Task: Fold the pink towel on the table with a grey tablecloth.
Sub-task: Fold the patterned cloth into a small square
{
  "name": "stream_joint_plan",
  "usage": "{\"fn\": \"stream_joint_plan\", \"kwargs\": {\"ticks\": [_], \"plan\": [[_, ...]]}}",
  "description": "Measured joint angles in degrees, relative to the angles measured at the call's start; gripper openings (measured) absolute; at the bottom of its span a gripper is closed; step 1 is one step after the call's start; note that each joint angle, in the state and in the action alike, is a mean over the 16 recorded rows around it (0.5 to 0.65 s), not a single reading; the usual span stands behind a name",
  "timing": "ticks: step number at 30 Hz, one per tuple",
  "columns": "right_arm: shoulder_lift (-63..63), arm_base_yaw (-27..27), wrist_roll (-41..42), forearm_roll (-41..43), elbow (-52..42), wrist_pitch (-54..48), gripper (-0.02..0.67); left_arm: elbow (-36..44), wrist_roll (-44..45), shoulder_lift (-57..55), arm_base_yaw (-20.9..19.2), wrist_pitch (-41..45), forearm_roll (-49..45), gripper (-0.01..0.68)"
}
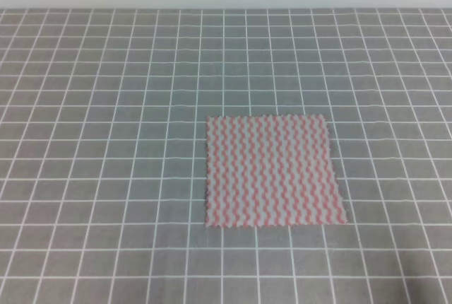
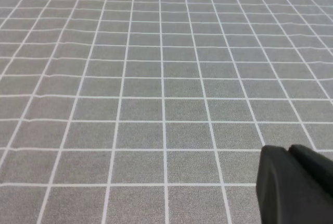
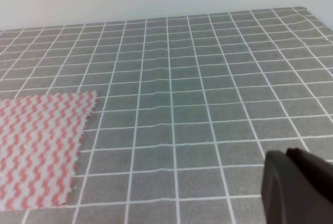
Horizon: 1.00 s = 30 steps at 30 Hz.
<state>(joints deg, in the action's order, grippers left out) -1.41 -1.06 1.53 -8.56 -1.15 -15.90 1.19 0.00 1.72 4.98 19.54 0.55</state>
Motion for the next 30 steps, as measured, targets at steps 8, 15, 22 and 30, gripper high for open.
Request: {"fn": "stream_joint_plan", "kwargs": {"ticks": [8,15,22,30], "plan": [[-0.1,0.0,0.0,-0.9,-0.1,0.1,-0.017,0.3,-0.6,0.4,0.0,-0.4,0.0,-0.001],[-0.5,0.0,0.0,-13.8,-0.4,0.3,-0.016,0.3,-7.8,0.4,0.0,-2.4,6.6,-0.001],[-0.4,0.0,-0.1,-39.9,-0.3,0.5,-0.016,0.1,-20.3,0.1,0.0,-5.5,21.4,-0.001],[0.0,0.0,0.0,-58.8,-0.1,1.0,-0.017,0.0,-28.9,-0.1,0.0,-8.4,33.8,-0.001]]}}
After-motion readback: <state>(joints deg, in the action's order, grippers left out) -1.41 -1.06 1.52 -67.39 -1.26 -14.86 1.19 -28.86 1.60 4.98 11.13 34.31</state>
